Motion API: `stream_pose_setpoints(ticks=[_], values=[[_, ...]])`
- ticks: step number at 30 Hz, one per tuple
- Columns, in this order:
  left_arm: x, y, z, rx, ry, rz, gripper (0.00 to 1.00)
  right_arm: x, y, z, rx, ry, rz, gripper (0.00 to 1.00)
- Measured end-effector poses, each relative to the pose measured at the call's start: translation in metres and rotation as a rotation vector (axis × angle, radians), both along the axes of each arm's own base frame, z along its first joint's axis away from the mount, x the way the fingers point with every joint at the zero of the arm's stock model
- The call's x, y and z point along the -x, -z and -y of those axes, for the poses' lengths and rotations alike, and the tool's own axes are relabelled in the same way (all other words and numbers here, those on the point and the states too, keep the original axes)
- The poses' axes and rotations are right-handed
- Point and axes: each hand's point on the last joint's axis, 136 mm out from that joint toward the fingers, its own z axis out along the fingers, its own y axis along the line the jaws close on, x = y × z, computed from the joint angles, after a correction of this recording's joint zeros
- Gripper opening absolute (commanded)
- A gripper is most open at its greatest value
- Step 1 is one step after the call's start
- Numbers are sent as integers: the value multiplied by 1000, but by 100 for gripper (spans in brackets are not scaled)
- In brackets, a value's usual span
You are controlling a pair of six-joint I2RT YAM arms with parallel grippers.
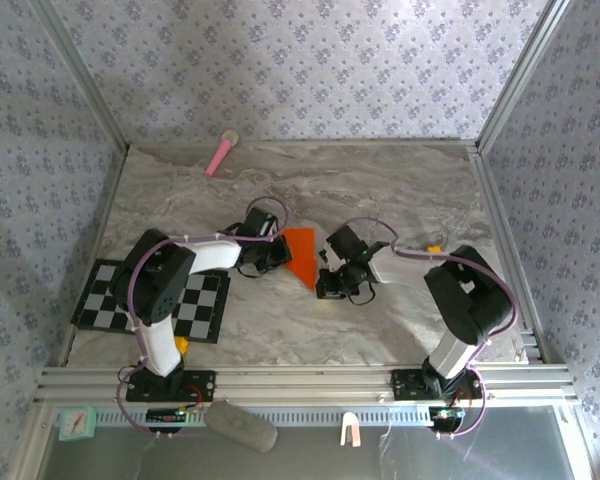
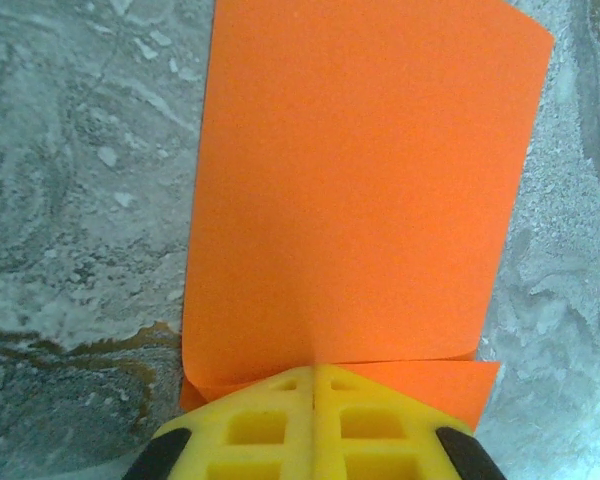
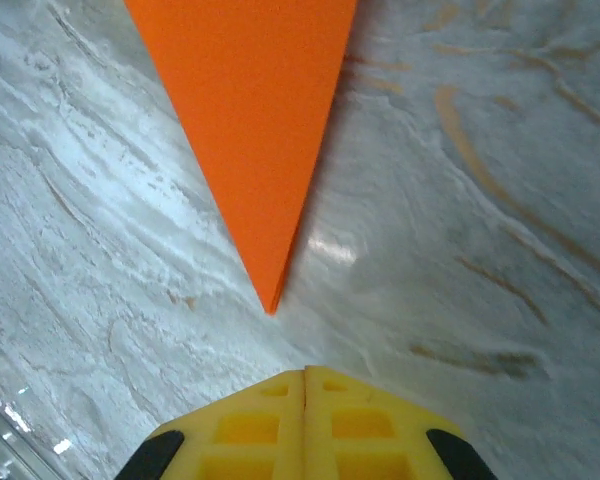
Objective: Fold a paper plane with a square sheet of paper (pick it up from the middle)
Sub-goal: Third fold the triangle at the center of the table.
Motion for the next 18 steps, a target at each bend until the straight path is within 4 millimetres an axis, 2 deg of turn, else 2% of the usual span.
stream_pose_setpoints(ticks=[5,10,14,18], values=[[8,-5,-6,-10,-27,-43,21,-12,-28,-3,0,0,125,14],[5,-41,-12,32,-75,-14,33,-32,-45,-20,0,5,218,16],[-4,-68,-24,73,-122,36,38,-51,-43,-30,14,30,247,18],[-4,-64,-36,75,-150,22,44,-62,-31,-32,45,53,245,19]])
